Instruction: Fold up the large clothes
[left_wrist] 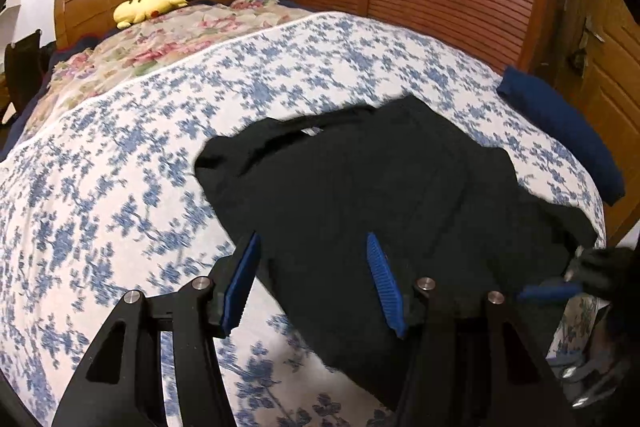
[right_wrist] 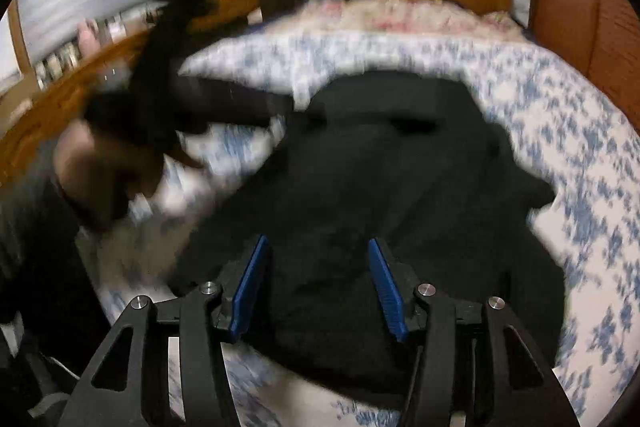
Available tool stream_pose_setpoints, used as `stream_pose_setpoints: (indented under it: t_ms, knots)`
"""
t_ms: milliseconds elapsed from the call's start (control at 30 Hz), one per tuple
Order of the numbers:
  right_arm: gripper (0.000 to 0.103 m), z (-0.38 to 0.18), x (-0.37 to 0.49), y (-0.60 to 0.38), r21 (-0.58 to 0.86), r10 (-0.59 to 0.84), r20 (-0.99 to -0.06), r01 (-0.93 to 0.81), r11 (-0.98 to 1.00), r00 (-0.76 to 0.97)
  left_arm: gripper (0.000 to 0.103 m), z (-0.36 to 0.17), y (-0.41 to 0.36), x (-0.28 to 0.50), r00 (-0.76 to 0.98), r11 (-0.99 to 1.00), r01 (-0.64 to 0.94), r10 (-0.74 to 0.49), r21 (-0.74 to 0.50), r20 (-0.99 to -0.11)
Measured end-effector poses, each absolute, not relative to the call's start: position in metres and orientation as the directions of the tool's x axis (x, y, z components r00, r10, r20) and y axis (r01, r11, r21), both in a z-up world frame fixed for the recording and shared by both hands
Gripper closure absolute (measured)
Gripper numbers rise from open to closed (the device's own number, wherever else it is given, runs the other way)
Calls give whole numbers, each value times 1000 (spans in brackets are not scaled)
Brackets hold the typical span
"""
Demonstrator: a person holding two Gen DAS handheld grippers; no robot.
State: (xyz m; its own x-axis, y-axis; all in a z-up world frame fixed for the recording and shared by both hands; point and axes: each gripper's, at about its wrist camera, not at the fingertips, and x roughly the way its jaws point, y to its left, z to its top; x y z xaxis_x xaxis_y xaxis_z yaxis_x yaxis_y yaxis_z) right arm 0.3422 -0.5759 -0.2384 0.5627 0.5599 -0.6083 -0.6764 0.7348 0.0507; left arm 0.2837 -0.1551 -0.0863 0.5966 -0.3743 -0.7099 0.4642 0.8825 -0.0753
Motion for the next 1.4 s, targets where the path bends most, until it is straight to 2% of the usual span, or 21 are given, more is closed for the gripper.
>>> stream_pose_setpoints:
  t_ms: [267,467,667,767,833,1000,1300,1400]
  knots:
    - [51,-233,337,-600,96,567,-562,-633,768,602,47,-92,-140,310,619,899,432,-350,-68,-703]
    - [49,-222,338,-643,87,479,-495,-507,858,725,47,-105,-144,328,620,904,426,-319,-35,-717]
    - [49,-230,342,-649,49,396,-519,-436,898,757,46,-111,-145,346,616,907,420,-314,-36,-723]
    - [44,-232,342,-649,34,361,-538,-408,912,762,45,-116,-146,353,612,908,419,-308,-32,-728]
    - [38,-238,345,-645,51,361,-567,-406,913,741,43,-121,-146,357,607,908,418,-301,-27,-736]
    - [35,-252,362,-649,140,409,-612,-416,898,677,42,-124,-144,366,587,907,418,-310,-47,-748]
    - [35,-263,376,-642,244,495,-644,-457,855,583,42,-129,-142,374,561,908,407,-336,-101,-757]
    - [46,-266,383,-639,257,524,-646,-488,834,555,43,-129,-142,374,554,909,401,-341,-116,-760]
